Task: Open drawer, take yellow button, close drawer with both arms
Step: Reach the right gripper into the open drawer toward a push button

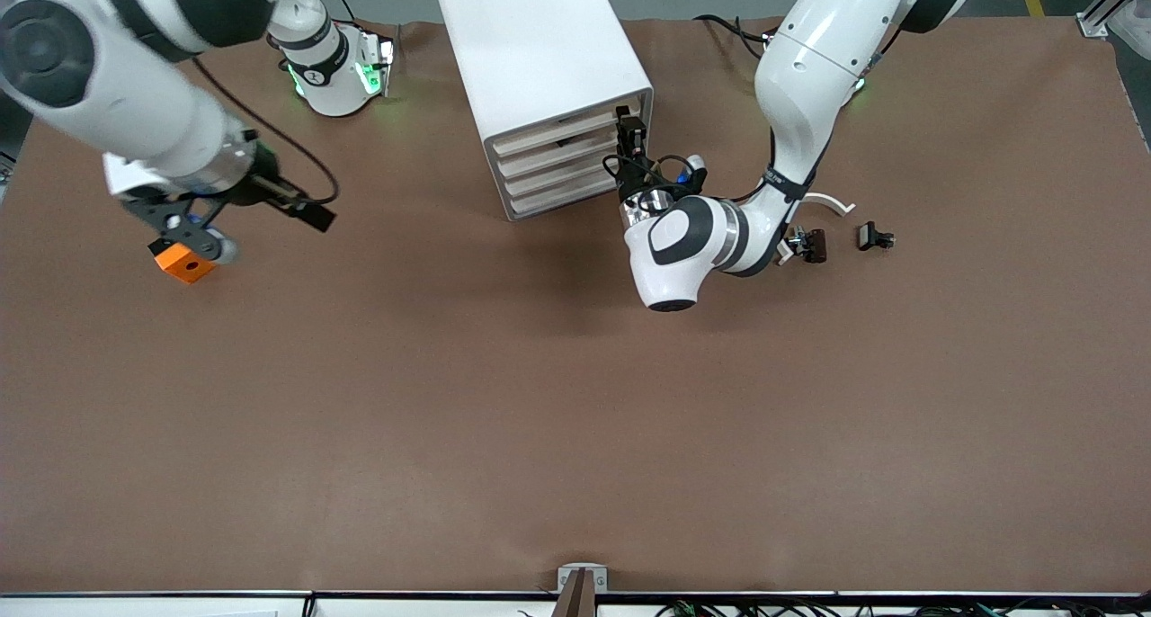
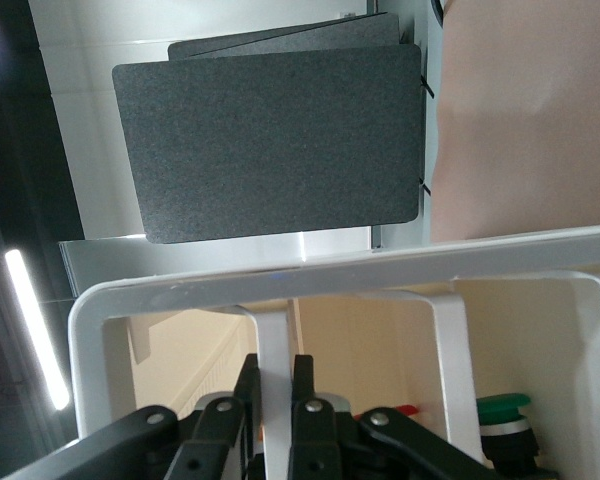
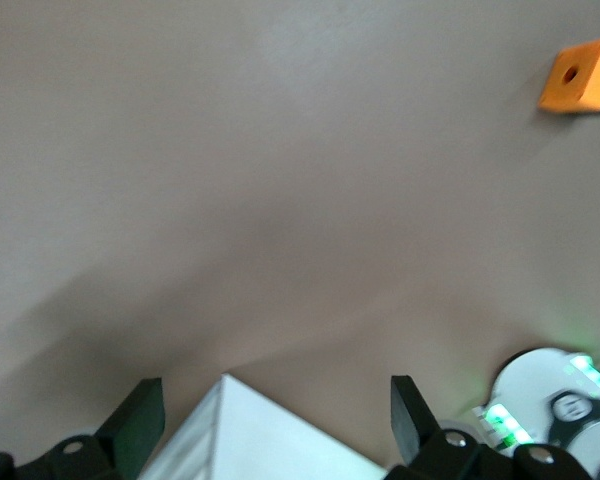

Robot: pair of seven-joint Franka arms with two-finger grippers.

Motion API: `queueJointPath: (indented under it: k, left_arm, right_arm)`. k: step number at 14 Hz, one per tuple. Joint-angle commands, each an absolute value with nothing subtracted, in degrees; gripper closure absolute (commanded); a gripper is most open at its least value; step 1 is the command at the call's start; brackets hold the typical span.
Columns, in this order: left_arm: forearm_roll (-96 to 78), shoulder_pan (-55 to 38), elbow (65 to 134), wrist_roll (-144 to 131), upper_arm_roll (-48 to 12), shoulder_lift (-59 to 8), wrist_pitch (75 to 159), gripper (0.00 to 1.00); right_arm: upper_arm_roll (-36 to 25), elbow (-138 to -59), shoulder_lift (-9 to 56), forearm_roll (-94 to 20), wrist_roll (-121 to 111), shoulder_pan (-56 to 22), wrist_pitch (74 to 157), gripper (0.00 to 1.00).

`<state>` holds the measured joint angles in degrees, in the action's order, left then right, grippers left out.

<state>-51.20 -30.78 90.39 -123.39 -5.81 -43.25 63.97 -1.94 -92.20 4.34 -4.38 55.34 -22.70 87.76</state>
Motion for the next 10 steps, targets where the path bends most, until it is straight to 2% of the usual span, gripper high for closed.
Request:
queueJointPath:
  k: [1, 5, 10]
  left_arm:
    - [-52.4, -31.2, 91.3, -123.0, -5.8, -42.3, 64.0, 0.95]
    - [-52.4, -29.7, 90.8, -122.9, -5.7, -42.3, 64.0, 0.94]
    - [-52.3, -25.9, 89.1, -122.5, -5.7, -42.6, 64.2, 0.92]
  right_arm:
    - [-2.6, -93.0, 3.3, -5.6, 64.9, -28.1, 90.9, 0.0]
    - [-2.6, -92.9, 4.7, -5.5, 78.5, -36.1, 95.6, 0.0]
    - [-2.6, -91.3, 8.8, -5.5, 87.7, -41.8, 99.9, 0.0]
